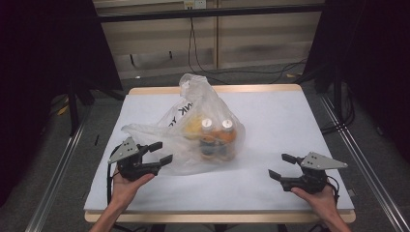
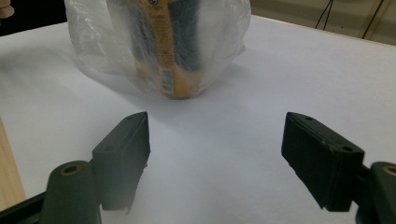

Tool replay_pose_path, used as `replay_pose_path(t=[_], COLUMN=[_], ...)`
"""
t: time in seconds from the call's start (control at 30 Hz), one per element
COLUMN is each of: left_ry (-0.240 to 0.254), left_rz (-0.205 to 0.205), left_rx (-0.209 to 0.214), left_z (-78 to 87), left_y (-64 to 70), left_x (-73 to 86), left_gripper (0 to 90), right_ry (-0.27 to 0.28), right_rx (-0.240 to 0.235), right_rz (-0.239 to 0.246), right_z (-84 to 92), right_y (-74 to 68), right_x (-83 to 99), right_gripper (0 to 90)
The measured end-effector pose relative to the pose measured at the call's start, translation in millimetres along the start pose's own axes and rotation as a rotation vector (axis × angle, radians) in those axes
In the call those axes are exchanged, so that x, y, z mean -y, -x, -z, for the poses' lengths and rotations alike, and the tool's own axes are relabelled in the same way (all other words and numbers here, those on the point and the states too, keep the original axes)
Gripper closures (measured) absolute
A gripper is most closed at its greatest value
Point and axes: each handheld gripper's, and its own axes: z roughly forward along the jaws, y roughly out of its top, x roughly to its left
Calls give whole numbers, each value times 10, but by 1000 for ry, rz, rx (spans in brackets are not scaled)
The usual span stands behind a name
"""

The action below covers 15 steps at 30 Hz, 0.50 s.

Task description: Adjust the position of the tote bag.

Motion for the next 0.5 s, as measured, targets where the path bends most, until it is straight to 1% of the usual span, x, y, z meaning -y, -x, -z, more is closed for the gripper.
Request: replay_pose_path(t=[0.03,0.07,0.1,0.13,0.17,0.2,0.27,0.33,0.43,0.5], left_ry=[-13,-13,-6,-5,-10,-10,4,12,10,10], left_rz=[-10,-10,-7,-10,1,1,-2,4,-26,-26], left_rx=[-8,-8,-12,-8,-1,-1,12,8,15,16], left_z=[0,0,-14,-19,-32,-32,-58,-74,-148,-177], left_y=[-13,-13,-21,-32,-45,-45,-72,-75,-109,-115], left_x=[-26,-26,-59,-78,-132,-132,-229,-259,-361,-388], left_gripper=[364,373,373,376,383,392,401,412,434,446], right_ry=[0,0,-3,-5,-7,-7,-8,-12,-15,-17], right_rx=[-2,-2,-5,-5,-8,-8,-8,-10,-12,-14], right_rz=[1,1,1,4,2,2,5,3,6,7], right_z=[-2,-2,-2,-3,-5,-5,-12,-16,-16,-18], right_y=[-2,-2,-3,-5,-4,-4,-4,-9,-13,-12], right_x=[-1,-1,0,2,3,3,2,2,2,3], right_gripper=[233,233,234,233,234,234,233,233,233,233])
